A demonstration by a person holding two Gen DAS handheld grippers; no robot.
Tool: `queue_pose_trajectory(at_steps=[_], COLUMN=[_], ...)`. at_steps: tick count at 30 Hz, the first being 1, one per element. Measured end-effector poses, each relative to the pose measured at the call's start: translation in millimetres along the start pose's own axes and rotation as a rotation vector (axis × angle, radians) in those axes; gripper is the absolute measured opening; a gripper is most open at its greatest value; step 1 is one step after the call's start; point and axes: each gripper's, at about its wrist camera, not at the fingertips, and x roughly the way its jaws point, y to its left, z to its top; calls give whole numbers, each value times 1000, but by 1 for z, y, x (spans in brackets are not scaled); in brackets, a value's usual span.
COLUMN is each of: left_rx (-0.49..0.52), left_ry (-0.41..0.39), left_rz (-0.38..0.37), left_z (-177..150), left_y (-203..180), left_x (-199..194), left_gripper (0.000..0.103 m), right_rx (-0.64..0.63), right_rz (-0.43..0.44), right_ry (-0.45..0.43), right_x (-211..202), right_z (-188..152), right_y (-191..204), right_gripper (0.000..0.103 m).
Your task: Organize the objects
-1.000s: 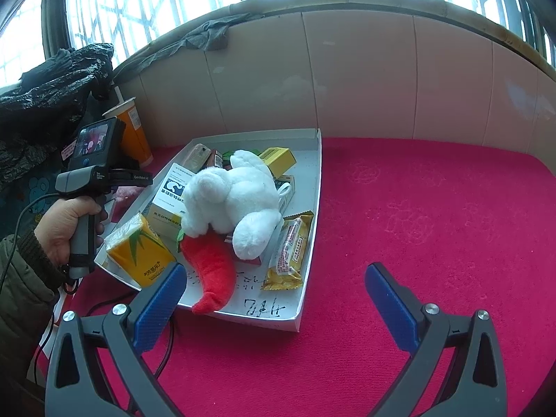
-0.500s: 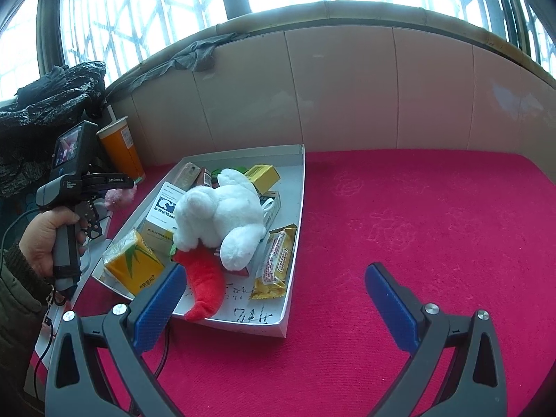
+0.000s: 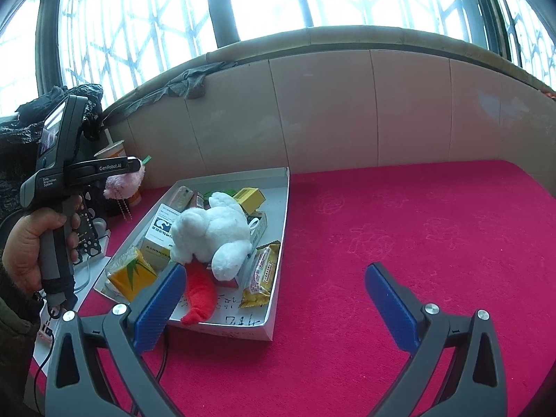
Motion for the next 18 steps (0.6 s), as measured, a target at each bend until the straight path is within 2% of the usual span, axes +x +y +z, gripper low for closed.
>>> queue_pose_trajectory(at_steps=[6, 12, 13, 14, 16, 18], left_rx=[62, 81, 80, 78, 74, 69], left_ry=[22, 52, 52, 50, 51, 50], left_rz=[-20, -32, -32, -31, -51, -63], left_z=[3, -5, -6, -7, -8, -10], left_y=[-43, -67, -69, -69, -69, -69], left_x=[13, 22, 22, 21, 21, 20], left_gripper=[44, 52, 57, 73, 90, 91], right_rx=[8, 15, 16, 16, 17, 16], right_rz=[-2, -7, -6, -6, -5, -4], right_ry=[5, -4, -3, -1, 3, 5], right_x=[-2, -6, -6, -7, -7, -7], right_z=[-1, -1, -1, -1, -2, -2], right_y=[-5, -9, -9, -9, -9, -9], right_gripper=[103, 103, 103, 103, 103, 103])
